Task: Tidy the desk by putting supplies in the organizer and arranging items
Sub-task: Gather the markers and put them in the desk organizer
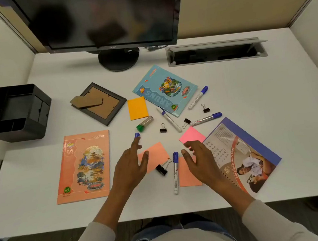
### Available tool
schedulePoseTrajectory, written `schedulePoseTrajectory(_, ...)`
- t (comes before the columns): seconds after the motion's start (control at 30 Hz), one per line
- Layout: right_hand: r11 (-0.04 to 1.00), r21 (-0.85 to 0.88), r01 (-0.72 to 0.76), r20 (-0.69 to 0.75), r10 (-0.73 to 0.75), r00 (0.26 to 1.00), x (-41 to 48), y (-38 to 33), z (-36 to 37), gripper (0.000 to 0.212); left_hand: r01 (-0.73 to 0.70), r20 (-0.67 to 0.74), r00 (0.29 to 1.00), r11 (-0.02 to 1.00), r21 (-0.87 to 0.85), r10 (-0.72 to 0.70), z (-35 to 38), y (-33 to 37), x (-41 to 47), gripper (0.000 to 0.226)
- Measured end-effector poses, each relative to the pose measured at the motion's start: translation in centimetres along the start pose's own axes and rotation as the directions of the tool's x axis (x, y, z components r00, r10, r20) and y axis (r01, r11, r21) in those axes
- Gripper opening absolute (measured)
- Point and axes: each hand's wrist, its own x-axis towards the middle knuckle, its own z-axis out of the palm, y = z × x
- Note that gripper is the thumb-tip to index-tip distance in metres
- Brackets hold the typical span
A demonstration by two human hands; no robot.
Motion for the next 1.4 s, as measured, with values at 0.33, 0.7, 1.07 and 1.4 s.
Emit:
schedulePoseTrajectory(0.33, 0.968, -0.007, -0.251, 0.085, 0.251, 0.964, 0.6, -0.3, 2.6, 0.032, 0.237, -0.089, 0.965, 0.966, -0.103, -0.246, 1.4, -1.6, 2.0, 0.054)
schedulePoseTrajectory(0.7, 0.904, -0.184, -0.386, 0.099, 0.407, 0.908, 1.8, -1.4, 3.6, 0.045, 0.366, -0.054, 0.929, 0.93, -0.022, -0.366, 2.5, -1.4, 4.4, 0.042)
schedulePoseTrajectory(1.07, 0.86, -0.164, -0.482, 0.107, 0.502, 0.858, 2.5, -1.9, 3.3, 0.044, 0.346, -0.071, 0.936, 0.938, -0.011, -0.346, 2.2, -0.7, 4.8, 0.024)
schedulePoseTrajectory(1.4, 0.898, -0.026, -0.438, 0.058, 0.439, 0.896, 4.0, -1.9, -0.2, 0.04, 0.198, -0.19, 0.954, 0.963, -0.185, -0.233, 0.4, 3.2, 7.9, 0.031)
